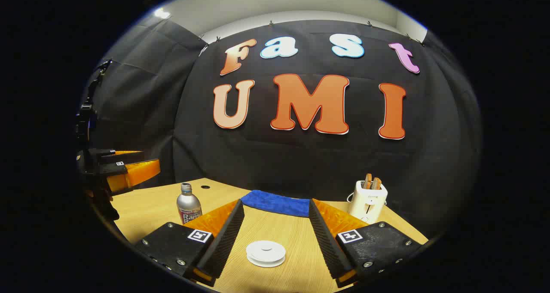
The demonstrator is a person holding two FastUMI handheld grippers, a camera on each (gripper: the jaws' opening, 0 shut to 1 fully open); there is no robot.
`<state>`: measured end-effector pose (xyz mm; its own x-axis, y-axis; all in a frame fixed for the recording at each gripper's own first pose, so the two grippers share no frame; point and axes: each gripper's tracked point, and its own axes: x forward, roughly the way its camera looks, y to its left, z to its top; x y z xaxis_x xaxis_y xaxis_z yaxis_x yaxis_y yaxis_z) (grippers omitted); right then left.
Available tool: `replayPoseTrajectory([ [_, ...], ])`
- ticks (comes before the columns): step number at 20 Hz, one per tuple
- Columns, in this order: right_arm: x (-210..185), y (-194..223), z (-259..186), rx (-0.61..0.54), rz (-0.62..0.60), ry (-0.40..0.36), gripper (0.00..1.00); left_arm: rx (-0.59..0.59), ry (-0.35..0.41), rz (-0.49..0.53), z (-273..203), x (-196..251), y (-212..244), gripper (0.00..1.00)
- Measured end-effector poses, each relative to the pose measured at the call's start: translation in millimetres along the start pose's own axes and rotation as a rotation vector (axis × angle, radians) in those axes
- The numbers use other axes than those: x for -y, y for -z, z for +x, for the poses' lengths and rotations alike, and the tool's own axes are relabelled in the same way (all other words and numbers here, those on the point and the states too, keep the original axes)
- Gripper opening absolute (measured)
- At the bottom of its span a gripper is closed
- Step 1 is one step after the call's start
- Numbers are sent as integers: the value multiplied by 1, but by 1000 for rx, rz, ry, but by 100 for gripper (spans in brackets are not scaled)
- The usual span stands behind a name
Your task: Open the teacup lid with one hand, grasp the water bottle and pour water into the teacup with the other hand; after pouring, place the water bottle on the coaster and then close the teacup lid.
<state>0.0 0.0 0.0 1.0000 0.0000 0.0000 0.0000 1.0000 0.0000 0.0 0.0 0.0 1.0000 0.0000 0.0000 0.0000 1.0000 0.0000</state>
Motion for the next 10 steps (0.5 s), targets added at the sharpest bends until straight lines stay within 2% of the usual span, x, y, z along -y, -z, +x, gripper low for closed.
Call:
replayPoseTrajectory([
  [8,-10,11,2,-29,-26,-33,91,-6,-3,-9,-2,0,2,99],
  [10,-13,15,1,-40,-26,-39,88,-7,-3,-6,-2,0,2,100],
])
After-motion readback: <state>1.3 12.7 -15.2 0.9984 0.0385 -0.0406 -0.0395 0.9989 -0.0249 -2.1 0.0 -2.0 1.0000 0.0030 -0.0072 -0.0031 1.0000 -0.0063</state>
